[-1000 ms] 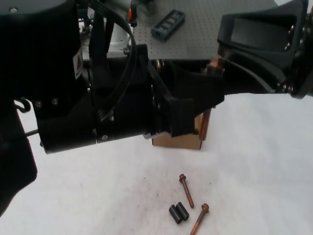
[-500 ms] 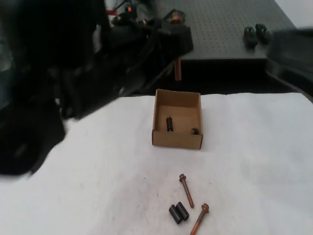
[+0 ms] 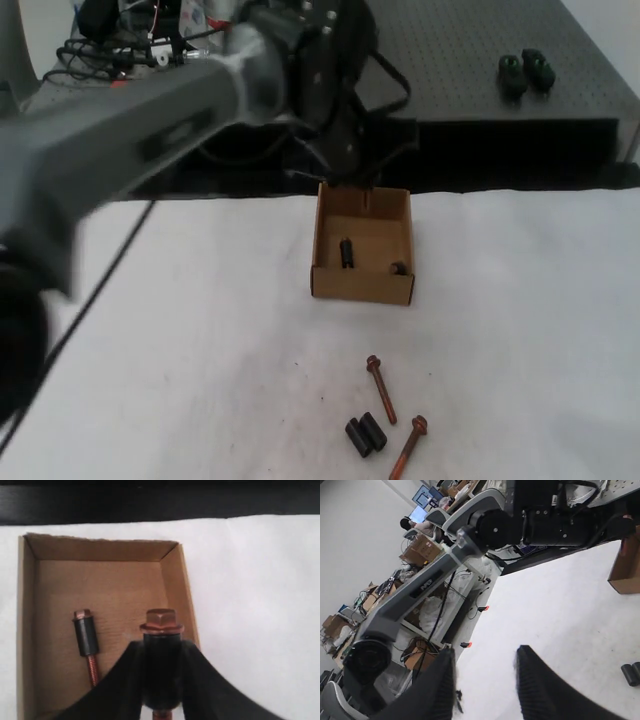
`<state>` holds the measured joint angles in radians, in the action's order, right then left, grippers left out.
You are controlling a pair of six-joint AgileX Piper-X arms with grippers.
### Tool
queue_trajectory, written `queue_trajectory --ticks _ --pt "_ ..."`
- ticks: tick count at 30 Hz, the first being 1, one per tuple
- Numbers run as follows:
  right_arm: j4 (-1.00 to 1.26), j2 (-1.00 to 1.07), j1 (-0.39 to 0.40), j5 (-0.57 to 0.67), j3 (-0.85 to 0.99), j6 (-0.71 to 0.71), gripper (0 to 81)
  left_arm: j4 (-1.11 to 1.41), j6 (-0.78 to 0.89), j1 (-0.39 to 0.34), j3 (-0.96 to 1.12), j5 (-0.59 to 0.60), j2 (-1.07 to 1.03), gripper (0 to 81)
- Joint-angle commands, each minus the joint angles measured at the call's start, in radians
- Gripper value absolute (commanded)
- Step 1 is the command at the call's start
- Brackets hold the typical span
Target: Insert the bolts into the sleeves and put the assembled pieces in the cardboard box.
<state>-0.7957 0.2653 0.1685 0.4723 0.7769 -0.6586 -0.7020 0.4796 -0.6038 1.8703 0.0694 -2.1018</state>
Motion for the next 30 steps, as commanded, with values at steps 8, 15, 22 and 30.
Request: queue_trajectory --ticks 8,15,22,30 --pt "-0.008 -0.004 -0.006 -0.006 0.006 -0.045 30.3 -0.031 -0.009 -0.001 0.177 -0.047 -0.204 0.2" --pt "-0.016 -0.004 -0.006 -0.006 0.006 -0.045 30.3 -0.026 0.031 -0.001 0.177 -0.014 -0.244 23.9" --pt "-0.016 -0.004 -0.006 -0.006 0.006 -0.045 30.3 -0.02 0.063 -0.001 0.177 0.013 -0.212 36.9" --pt "-0.131 0.088 -0.006 -0.019 0.006 0.122 30.3 -0.204 0.027 0.005 0.145 -0.128 0.033 24.9"
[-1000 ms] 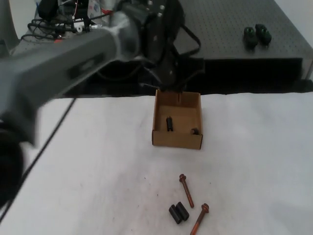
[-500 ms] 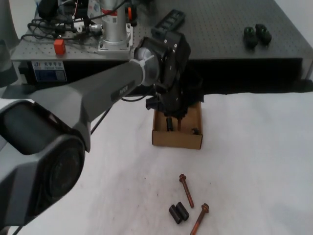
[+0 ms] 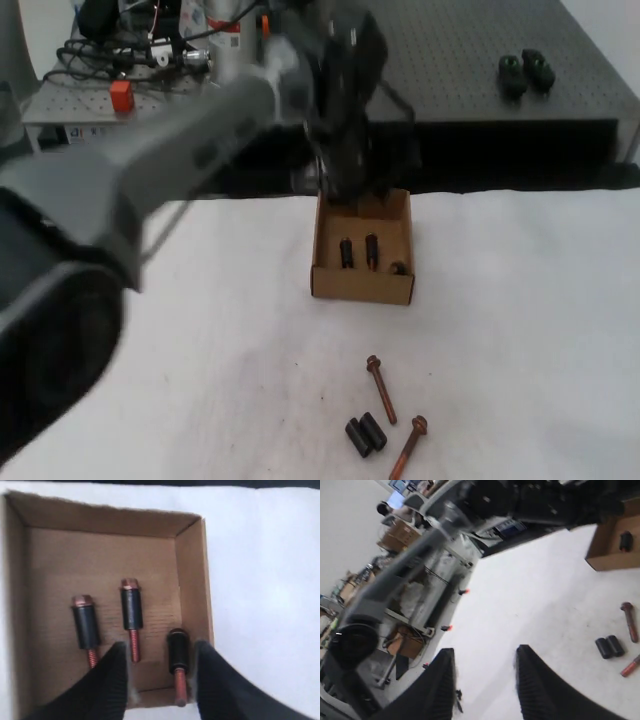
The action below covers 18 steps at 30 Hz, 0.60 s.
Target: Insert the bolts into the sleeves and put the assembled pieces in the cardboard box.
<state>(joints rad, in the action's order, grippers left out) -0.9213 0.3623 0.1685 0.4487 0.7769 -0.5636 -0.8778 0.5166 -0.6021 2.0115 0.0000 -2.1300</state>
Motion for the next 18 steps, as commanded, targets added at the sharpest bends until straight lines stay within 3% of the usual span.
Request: queue_trajectory --ticks 1,7,12,18 --pt "-0.018 0.016 -0.006 -0.007 0.006 0.032 30.3 -0.037 -0.001 0.003 -0.016 -0.09 0.096 22.9" --pt "-0.044 0.214 -0.003 -0.061 0.006 0.176 30.3 -0.038 -0.061 0.003 -0.31 -0.172 0.38 20.2" --pt "0.001 0.453 0.001 -0.105 0.03 0.257 30.3 0.027 -0.076 0.003 -0.633 -0.164 0.693 20.2" --pt "0.093 0.812 0.108 -0.281 0.11 0.412 30.3 0.046 -0.049 0.003 -0.936 -0.146 1.034 20.2"
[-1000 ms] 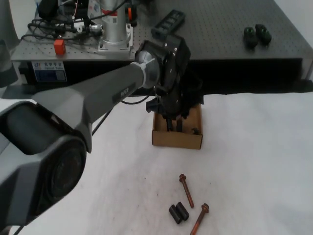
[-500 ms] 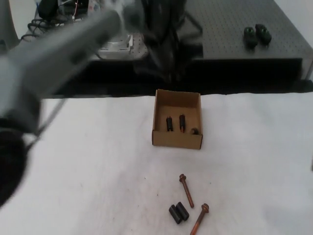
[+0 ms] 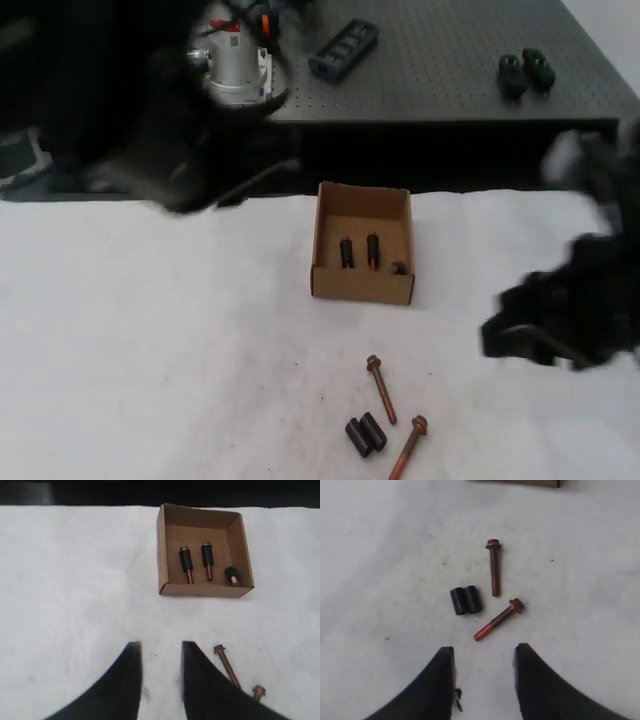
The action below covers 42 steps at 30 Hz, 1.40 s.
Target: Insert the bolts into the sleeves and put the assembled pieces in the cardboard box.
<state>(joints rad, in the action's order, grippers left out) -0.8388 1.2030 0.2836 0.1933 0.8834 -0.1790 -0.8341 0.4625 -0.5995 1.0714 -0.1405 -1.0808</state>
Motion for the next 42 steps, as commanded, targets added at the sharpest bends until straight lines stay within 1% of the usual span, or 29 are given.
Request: queue_trajectory --ticks 1,5,8,12,14,21,24,28,30,32,33,37,39,42 --pt "0.041 0.029 0.017 -0.049 0.021 0.049 30.3 0.003 0.009 0.0 -0.026 -0.005 0.037 20.2" --pt "0.088 0.244 0.09 -0.133 0.113 0.054 30.3 0.0 0.043 0.0 -0.134 0.027 0.209 20.2" --pt "0.085 0.376 0.113 -0.161 0.184 0.054 30.3 -0.002 0.052 0.0 -0.179 0.051 0.29 20.2" --pt "0.085 0.509 0.126 -0.168 0.247 0.066 30.3 -0.022 0.052 0.0 -0.204 0.078 0.342 20.2" --pt "0.088 0.563 0.126 -0.193 0.272 0.069 30.3 -0.048 0.052 0.0 -0.203 0.086 0.344 20.2" --pt "0.124 0.675 0.126 -0.224 0.291 0.069 30.3 -0.089 0.052 0.0 -0.203 0.1 0.344 20.4" --pt "0.14 0.703 0.126 -0.224 0.291 0.069 29.6 -0.089 0.052 0.0 -0.203 0.1 0.344 20.4" --pt "0.133 0.726 0.126 -0.228 0.291 0.069 22.1 -0.092 0.052 0.0 -0.206 0.1 0.344 20.4" --pt "0.148 0.726 0.126 -0.228 0.291 0.069 14.9 -0.096 0.052 0.0 -0.206 0.1 0.344 20.4" --pt "0.165 0.723 0.126 -0.228 0.293 0.069 4.8 -0.097 0.052 0.0 -0.206 0.1 0.344 20.4" --pt "0.169 0.72 0.126 -0.228 0.296 0.069 1.5 -0.096 0.052 0.0 -0.206 0.105 0.344 20.4" --pt "0.151 0.669 0.111 -0.22 0.298 0.059 2.2 -0.096 0.052 0.0 -0.206 0.173 0.336 20.4" --pt "0.114 0.607 0.098 -0.22 0.298 0.059 2.2 -0.091 0.052 0.0 -0.206 0.232 0.316 20.4" --pt "0.06 0.472 0.074 -0.22 0.292 0.059 2.2 -0.069 0.054 0.0 -0.206 0.308 0.234 21.4"
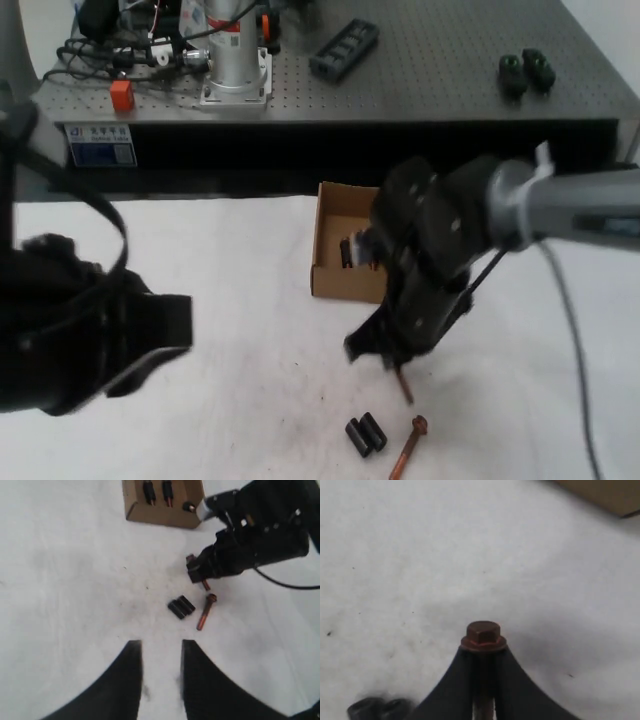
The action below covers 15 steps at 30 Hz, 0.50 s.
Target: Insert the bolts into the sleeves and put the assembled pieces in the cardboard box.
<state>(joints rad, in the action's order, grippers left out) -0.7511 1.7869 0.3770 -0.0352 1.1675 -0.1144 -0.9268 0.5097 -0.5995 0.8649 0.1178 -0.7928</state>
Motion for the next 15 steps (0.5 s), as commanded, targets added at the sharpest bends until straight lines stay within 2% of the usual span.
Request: queue_trajectory --ticks 1,5,7,11,15 --pt "-0.04 -0.168 -0.03 0.008 0.001 -0.006 2.2 0.04 0.007 0.0 0.0 0.081 -0.095 23.3" --pt "-0.116 -0.392 -0.075 0.001 -0.067 -0.035 2.2 0.117 0.024 0.0 0.0 0.133 -0.275 38.1" --pt "-0.164 -0.529 -0.103 0.001 -0.12 -0.052 2.2 0.164 0.083 0.0 0.0 0.137 -0.359 41.7" --pt "-0.232 -0.779 -0.147 0.001 -0.213 -0.053 2.2 0.295 0.212 -0.012 0.01 0.228 -0.542 41.0" --pt "-0.253 -0.99 -0.183 -0.002 -0.288 -0.084 2.2 0.377 0.27 -0.068 0.052 0.246 -0.7 41.0"
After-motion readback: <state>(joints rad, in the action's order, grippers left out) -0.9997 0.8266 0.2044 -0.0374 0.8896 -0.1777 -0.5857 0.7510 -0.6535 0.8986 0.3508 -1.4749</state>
